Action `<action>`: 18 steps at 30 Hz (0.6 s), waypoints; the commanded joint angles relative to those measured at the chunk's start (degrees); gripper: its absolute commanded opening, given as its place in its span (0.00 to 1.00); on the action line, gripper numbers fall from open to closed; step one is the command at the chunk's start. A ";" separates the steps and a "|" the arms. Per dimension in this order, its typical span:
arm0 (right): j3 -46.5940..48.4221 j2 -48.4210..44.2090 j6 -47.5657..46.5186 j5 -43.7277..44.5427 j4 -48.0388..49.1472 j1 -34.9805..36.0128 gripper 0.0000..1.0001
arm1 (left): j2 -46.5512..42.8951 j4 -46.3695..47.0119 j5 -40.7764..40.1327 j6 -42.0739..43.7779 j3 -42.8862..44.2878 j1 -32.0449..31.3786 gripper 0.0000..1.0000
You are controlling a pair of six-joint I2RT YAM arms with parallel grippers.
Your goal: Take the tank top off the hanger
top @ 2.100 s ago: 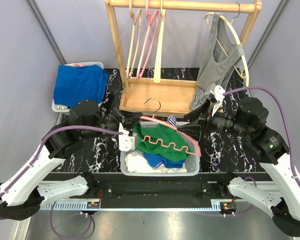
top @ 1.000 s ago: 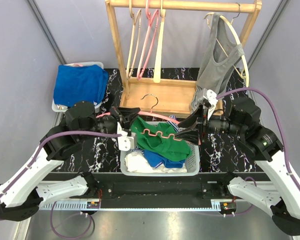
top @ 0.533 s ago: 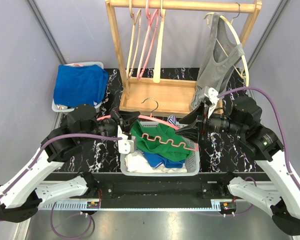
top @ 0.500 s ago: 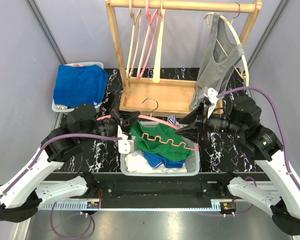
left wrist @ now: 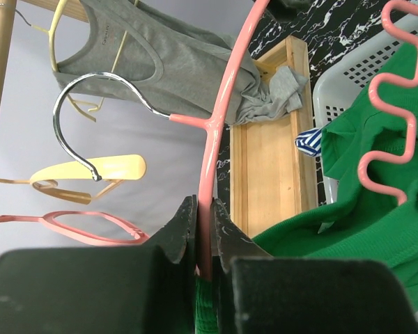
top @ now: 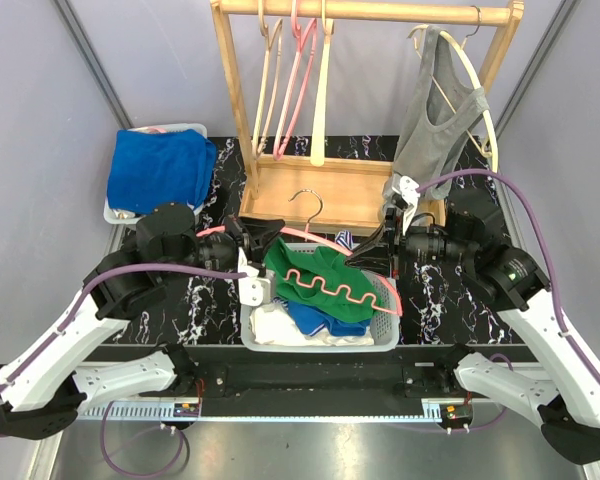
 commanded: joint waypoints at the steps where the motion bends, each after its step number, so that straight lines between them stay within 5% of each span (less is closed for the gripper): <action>1: 0.49 -0.79 -0.19 -0.02 1.11 -0.11 0.04 | -1.25 5.64 -0.68 0.58 1.82 -0.06 0.00; 6: 0.67 -2.10 -0.89 1.74 -0.55 0.06 0.00 | -1.51 6.43 -2.17 0.67 1.21 0.02 0.00; 9: 1.54 -3.42 -1.59 5.60 -2.83 -0.02 0.00 | -2.04 7.13 -2.53 0.76 0.68 0.02 0.54; 11: 2.51 -4.74 -2.65 8.94 -4.24 -0.02 0.00 | -2.39 7.22 -2.70 0.15 0.50 0.02 0.80; 15: 4.36 -6.76 -3.00 13.16 -7.93 -0.02 0.00 | -4.15 7.40 -2.62 -0.91 -0.73 0.81 0.80; 18: 5.33 -7.12 -3.00 13.17 -8.82 -0.11 0.00 | -5.64 7.40 -1.57 -2.14 -3.36 1.87 0.66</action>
